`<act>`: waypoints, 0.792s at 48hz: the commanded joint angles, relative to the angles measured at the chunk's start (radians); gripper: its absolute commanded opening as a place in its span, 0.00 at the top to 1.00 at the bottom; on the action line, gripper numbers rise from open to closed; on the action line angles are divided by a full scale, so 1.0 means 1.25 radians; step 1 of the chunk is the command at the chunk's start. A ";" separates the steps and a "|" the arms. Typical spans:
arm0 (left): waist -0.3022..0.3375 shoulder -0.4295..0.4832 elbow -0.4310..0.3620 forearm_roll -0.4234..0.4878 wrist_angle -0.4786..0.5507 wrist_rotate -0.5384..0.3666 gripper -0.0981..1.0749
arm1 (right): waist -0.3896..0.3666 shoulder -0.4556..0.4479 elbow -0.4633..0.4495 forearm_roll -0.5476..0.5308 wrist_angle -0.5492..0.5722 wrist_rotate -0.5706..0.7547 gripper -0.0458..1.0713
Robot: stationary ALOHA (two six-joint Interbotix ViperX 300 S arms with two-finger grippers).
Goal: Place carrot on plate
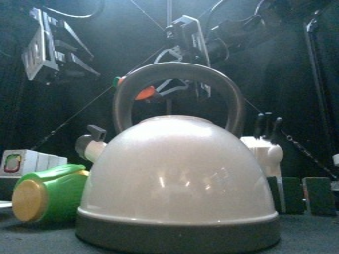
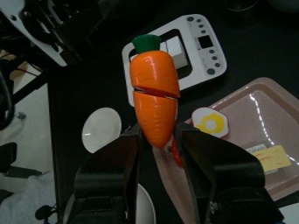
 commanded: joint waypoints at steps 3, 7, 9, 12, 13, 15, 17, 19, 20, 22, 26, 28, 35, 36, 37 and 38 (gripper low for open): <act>0.006 -0.042 -0.020 0.006 -0.022 -0.064 0.14 | -0.001 -0.032 0.000 0.002 -0.007 0.001 0.36; 0.009 -0.076 -0.020 0.002 -0.048 -0.110 0.14 | 0.006 -0.034 0.011 0.002 -0.005 0.001 0.36; 0.015 -0.096 -0.018 0.002 -0.065 -0.128 0.14 | 0.010 -0.038 0.017 0.002 -0.002 0.001 0.36; 0.033 -0.135 -0.015 -0.009 -0.113 -0.160 0.14 | 0.015 -0.044 0.029 0.005 0.004 0.004 0.36; 0.038 -0.146 -0.012 -0.012 -0.131 -0.166 0.14 | 0.016 -0.047 0.033 0.005 0.006 0.004 0.36; 0.050 -0.169 -0.009 -0.018 -0.172 -0.182 0.14 | 0.018 -0.052 0.042 0.010 0.012 0.004 0.36; 0.063 -0.194 -0.004 -0.021 -0.221 -0.196 0.14 | 0.020 -0.055 0.049 0.016 0.016 0.004 0.36; 0.076 -0.220 0.004 -0.021 -0.276 -0.211 0.14 | 0.021 -0.059 0.058 0.023 0.020 0.004 0.36; 0.083 -0.231 0.007 -0.020 -0.306 -0.217 0.14 | 0.021 -0.063 0.064 0.028 0.021 0.004 0.36; 0.103 -0.260 0.018 -0.020 -0.380 -0.231 0.14 | 0.021 -0.064 0.074 0.036 0.021 0.004 0.36; 0.146 -0.299 0.038 -0.015 -0.493 -0.248 0.14 | 0.022 -0.065 0.088 0.044 0.023 0.002 0.36; 0.173 -0.317 0.048 -0.016 -0.547 -0.254 0.14 | 0.020 -0.065 0.092 0.045 0.026 0.004 0.36; 0.291 -0.372 0.086 -0.017 -0.763 -0.272 0.14 | 0.011 -0.050 0.081 0.053 0.028 0.004 0.36; 0.306 -0.380 0.090 -0.016 -0.796 -0.274 0.14 | 0.009 -0.045 0.079 0.054 0.028 0.004 0.36; 0.322 -0.389 0.093 -0.015 -0.832 -0.275 0.14 | 0.004 -0.040 0.075 0.055 0.028 0.004 0.36; 0.335 -0.396 0.096 -0.015 -0.868 -0.275 0.14 | -0.006 -0.028 0.070 0.058 0.029 0.004 0.36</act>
